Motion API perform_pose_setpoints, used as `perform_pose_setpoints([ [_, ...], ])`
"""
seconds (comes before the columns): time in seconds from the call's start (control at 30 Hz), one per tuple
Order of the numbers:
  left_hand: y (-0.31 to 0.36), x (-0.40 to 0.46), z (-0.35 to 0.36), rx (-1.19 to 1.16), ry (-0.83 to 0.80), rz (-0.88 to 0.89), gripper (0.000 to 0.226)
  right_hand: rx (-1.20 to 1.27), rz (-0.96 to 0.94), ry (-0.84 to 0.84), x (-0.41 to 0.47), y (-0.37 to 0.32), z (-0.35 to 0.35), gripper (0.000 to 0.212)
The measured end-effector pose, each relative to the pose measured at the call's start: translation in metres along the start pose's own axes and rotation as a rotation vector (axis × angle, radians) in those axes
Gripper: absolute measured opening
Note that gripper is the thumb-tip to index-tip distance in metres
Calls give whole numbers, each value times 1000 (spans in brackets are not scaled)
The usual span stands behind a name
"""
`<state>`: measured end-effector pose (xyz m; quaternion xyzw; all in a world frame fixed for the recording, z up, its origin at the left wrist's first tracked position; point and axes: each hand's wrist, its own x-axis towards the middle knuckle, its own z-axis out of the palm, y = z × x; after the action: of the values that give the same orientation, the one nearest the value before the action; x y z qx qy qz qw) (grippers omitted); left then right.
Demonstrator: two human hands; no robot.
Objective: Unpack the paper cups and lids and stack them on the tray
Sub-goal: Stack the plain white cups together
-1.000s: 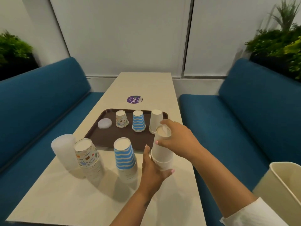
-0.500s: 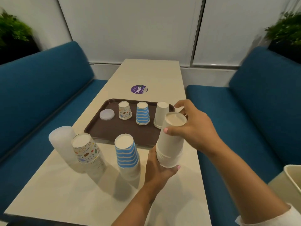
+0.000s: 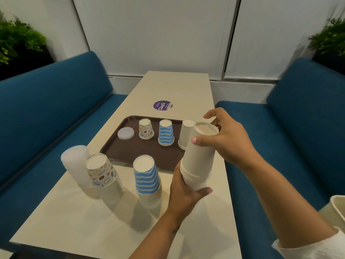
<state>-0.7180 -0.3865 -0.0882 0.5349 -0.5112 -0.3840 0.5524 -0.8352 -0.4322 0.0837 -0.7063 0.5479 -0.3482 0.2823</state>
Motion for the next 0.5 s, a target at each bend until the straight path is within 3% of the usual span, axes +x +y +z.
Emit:
perform_pose_setpoints([
  [0.17,-4,1,-2,47,-54,-15,94,115,-38,66,12,-12,-20,55],
  [0.33,-13,-5,-6,58,-114,-86,118,264,-34,180,53,-24,-41,52],
  [0.5,-30,-2,-12,109,-155,-122,129,231,-33,265,102,-18,-23,61],
])
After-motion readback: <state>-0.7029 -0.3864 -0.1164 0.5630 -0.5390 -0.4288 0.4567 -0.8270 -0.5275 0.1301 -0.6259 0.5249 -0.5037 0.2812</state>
